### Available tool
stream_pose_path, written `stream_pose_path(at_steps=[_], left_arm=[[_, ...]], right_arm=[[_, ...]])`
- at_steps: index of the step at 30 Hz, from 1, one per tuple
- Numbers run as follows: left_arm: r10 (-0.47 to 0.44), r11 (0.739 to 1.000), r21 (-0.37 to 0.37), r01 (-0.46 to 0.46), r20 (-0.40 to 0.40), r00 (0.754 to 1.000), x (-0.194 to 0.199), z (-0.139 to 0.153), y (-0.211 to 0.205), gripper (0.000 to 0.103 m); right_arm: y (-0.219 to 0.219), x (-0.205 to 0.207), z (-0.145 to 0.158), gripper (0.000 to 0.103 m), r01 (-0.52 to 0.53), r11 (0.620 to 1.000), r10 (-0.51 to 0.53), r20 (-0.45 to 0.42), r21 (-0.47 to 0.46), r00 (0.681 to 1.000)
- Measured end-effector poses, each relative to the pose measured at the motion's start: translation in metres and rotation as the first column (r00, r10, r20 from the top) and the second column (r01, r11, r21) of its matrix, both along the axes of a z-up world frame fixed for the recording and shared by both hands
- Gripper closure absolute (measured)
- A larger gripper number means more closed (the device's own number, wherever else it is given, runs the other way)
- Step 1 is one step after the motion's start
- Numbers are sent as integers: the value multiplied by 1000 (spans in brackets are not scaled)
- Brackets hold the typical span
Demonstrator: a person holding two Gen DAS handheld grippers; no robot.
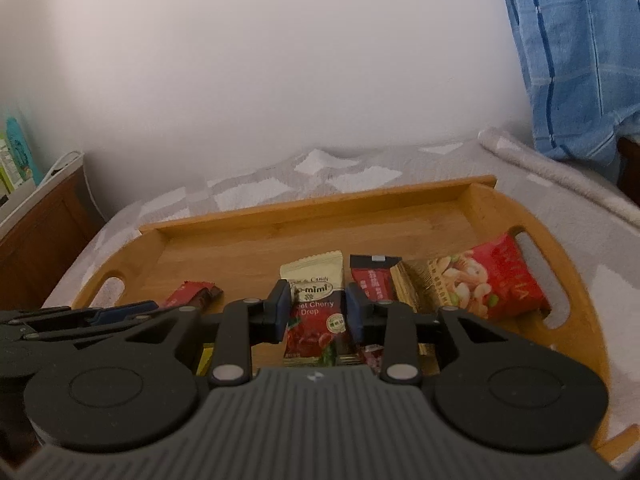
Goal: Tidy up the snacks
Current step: 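Open the left tool on the tray while the right tool releases the cherry packet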
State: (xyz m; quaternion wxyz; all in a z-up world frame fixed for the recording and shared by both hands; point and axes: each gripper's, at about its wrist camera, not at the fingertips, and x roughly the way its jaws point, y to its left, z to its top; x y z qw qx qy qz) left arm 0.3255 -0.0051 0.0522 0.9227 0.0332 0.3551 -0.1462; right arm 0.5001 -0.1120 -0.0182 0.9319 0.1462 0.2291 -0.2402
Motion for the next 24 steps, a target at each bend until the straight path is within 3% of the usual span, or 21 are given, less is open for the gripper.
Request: stream_pose_path(at_steps=[2, 7, 16, 24], left_arm=[[0, 1000, -2, 0, 10, 1000, -5, 5, 0, 66], [-9, 1000, -8, 9, 28, 1000, -21, 21, -1, 54], [-16, 1000, 1, 16, 52, 998, -60, 38, -3, 39], [-16, 1000, -4, 16, 45, 999, -99, 34, 6, 26]], right_arm=[[3, -6, 3, 63, -7, 1000, 7, 10, -15, 1000], [6, -27, 13, 45, -24, 999, 25, 43, -23, 999], [13, -67, 22, 38, -8, 999, 12, 80, -41, 997], [26, -101, 16, 32, -5, 997, 11, 72, -71, 997]])
